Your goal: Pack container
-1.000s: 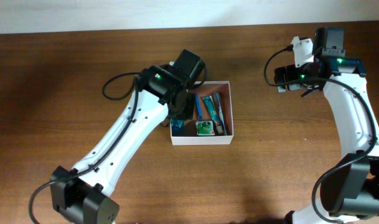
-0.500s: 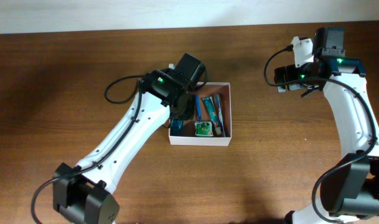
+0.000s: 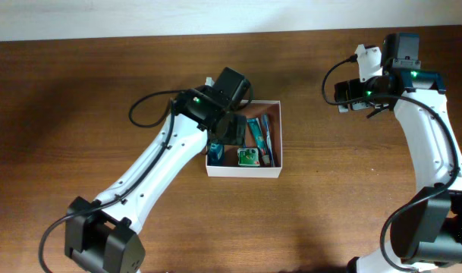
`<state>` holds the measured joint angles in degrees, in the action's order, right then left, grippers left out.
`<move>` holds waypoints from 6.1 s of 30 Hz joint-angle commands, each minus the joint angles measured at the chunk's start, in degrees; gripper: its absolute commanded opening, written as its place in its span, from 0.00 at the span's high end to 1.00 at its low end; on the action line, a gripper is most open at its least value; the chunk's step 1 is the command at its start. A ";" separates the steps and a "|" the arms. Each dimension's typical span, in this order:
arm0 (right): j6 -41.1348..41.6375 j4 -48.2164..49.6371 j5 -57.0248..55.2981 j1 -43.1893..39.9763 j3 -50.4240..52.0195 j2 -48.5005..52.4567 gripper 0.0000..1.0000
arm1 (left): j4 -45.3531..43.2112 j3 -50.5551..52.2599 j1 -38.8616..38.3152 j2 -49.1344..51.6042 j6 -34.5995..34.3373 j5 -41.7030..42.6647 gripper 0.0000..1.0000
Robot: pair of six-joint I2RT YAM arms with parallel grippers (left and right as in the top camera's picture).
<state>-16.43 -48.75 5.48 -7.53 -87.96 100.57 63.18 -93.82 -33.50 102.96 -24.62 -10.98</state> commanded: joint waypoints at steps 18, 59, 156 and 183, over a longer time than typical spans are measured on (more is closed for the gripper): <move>0.66 0.15 -0.11 -0.26 -0.70 0.44 0.02 | -0.17 -9.55 21.73 -3.13 1.97 -1.05 0.01; 0.66 0.15 -0.11 -0.26 -0.70 0.44 0.02 | -0.20 -9.55 21.81 -3.10 1.95 -0.61 0.01; 0.66 0.15 -0.11 -0.37 -0.70 0.44 0.02 | -59.69 93.31 31.43 -102.66 22.95 -1.90 0.01; 0.66 0.15 -0.11 -0.37 -0.70 0.44 0.02 | -59.67 93.31 31.43 -102.66 22.97 -1.90 0.01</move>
<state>-16.43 -48.75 5.45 -7.53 -87.96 100.57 3.46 -1.06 -2.37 0.89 -2.57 -13.54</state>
